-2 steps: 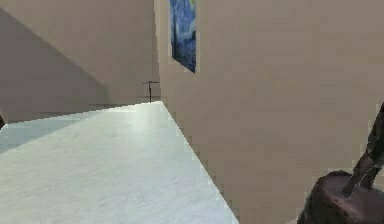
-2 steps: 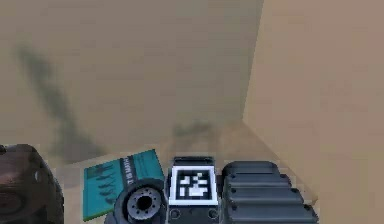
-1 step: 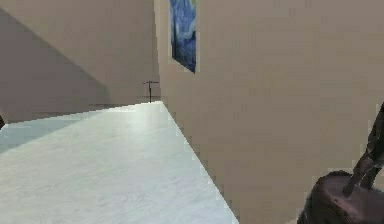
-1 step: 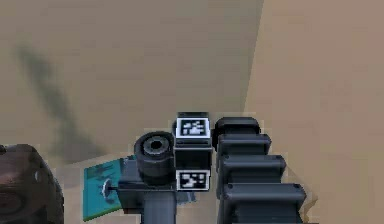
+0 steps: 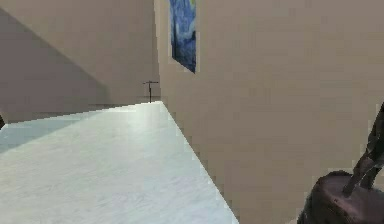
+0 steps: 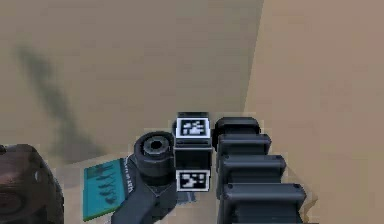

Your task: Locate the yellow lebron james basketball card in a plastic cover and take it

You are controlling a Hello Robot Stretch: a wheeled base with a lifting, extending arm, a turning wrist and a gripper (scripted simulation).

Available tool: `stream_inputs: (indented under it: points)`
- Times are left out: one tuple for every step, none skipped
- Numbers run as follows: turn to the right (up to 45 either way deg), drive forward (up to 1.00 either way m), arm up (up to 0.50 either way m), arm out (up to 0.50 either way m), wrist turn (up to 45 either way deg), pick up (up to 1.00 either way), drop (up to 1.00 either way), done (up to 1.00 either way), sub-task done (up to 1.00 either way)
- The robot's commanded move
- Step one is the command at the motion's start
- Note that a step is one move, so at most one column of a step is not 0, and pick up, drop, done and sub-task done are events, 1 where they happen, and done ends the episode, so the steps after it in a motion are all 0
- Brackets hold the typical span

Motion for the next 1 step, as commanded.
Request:
stream_inputs:
  points:
    - [0.0, 0.00, 0.00, 0.00, 45.0, 0.00, 0.00, 0.00, 0.00]
